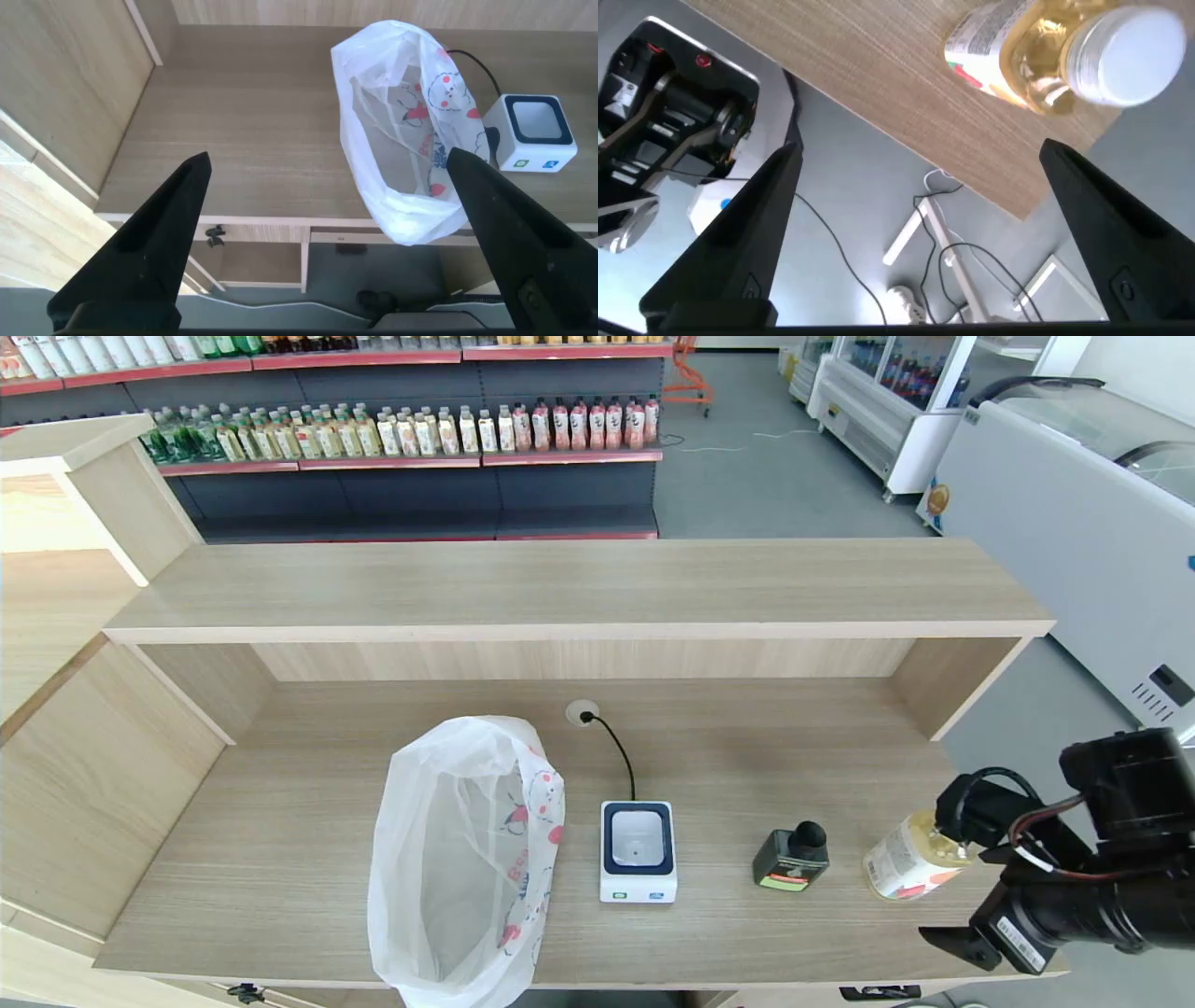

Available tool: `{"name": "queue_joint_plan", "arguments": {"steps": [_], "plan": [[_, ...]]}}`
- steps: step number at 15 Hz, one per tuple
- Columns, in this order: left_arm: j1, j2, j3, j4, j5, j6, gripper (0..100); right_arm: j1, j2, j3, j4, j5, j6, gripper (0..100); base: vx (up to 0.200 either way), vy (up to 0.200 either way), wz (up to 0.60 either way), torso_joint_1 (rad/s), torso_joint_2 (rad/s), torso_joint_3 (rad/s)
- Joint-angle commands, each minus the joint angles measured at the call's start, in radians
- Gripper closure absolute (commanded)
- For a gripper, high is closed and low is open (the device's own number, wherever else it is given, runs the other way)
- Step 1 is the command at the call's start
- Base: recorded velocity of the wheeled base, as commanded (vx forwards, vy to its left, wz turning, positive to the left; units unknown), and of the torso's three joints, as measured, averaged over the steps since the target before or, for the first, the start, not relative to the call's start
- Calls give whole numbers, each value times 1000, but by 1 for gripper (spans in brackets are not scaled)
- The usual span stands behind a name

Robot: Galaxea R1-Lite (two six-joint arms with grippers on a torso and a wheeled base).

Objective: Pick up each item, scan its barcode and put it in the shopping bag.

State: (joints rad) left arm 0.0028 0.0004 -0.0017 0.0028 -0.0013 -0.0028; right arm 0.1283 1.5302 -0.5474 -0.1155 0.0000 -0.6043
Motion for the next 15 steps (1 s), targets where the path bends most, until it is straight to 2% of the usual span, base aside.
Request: {"name": "queue_joint_plan", "arguments": {"steps": [1,8,12,15], "plan": [[0,0,0,0,0,0,0,5,153,-62,-42,0,-42,0,0,0,0,0,0,0],[0,0,0,0,0,0,0,93,277,-103,-113,51,-37,0,0,0,0,0,0,0],[0,0,0,0,0,0,0,134,364,-132,-204,54,-38,0,0,0,0,0,0,0],[0,0,0,0,0,0,0,160,415,-183,-213,55,-38,0,0,0,0,0,0,0]]}}
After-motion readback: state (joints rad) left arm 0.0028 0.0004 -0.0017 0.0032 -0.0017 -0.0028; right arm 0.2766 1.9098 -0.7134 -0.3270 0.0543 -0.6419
